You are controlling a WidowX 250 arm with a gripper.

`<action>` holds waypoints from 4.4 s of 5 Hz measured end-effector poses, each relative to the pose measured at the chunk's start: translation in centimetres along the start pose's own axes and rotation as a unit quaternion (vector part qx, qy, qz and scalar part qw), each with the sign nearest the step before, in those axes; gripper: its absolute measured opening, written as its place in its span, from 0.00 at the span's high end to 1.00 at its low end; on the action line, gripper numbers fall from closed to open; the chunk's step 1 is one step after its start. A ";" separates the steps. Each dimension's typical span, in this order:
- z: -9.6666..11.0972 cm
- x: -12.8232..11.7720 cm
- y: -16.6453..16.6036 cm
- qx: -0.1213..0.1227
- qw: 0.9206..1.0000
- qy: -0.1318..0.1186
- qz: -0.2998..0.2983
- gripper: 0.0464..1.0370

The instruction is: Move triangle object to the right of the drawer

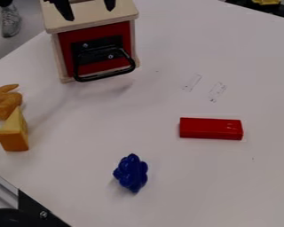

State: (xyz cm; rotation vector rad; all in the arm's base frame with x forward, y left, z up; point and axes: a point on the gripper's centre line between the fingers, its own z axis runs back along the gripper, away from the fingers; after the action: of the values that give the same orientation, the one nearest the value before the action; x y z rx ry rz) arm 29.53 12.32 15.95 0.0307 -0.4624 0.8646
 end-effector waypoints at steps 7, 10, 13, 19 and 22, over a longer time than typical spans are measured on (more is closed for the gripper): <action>-0.1 -6.4 13.8 0.021 0.995 0.087 -0.039 0.04; -6.7 -9.0 14.7 0.053 0.989 0.124 -0.063 0.04; -8.7 -9.8 15.5 0.075 0.986 0.130 -0.065 0.38; -1.7 -9.6 1.9 -0.028 0.987 0.068 -0.144 0.57; -5.8 -8.5 -9.3 -0.055 0.974 0.083 -0.204 0.59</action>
State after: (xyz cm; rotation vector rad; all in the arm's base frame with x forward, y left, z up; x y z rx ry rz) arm 33.87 1.29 8.76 -0.0463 -0.3297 0.4327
